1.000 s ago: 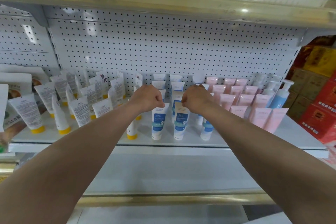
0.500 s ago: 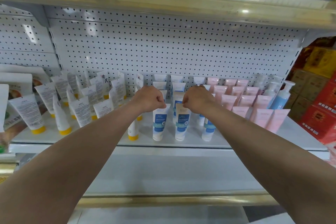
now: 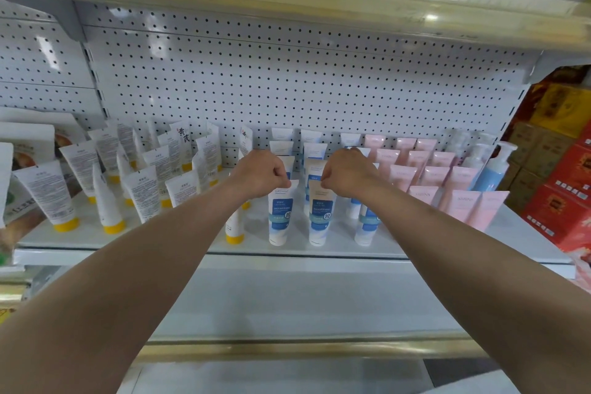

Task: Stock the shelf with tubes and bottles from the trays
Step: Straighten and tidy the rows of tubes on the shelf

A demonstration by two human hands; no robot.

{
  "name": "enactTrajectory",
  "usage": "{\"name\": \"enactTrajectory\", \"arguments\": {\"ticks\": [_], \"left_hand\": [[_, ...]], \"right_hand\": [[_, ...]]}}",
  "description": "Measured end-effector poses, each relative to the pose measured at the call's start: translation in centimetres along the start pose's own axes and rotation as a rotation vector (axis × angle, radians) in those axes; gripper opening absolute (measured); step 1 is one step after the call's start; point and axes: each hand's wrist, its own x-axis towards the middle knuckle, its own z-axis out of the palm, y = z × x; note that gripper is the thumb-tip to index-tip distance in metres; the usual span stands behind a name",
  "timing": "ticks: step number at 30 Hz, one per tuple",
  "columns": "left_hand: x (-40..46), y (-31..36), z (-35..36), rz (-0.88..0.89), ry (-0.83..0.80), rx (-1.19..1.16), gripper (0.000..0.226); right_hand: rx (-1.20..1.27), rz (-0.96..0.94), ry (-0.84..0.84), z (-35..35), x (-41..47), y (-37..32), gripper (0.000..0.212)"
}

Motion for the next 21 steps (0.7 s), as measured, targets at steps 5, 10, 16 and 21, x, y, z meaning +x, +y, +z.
{"name": "enactTrajectory", "arguments": {"ticks": [5,10,16,21], "left_hand": [[-0.33,-0.17,0.07,0.007,0.014,-0.007,0.011],[-0.39,-0.46,0.22,-0.01,0.022,-0.013,0.011],[-0.49,-0.51,0.4,-0.018,0.024,-0.001,0.017],[-0.87,-0.47,0.4,-0.015,0.026,-0.013,0.011]], "right_hand": [[-0.016,-0.009,0.025,0.35,0.28,0.02,0.008],[-0.014,0.003,0.034,0.52,0.52,0.24,0.008],[0.004,-0.016,0.036,0.86,0.41,0.25,0.013],[0.003,-0.02,0.028,0.77,0.27,0.43,0.014]]}}
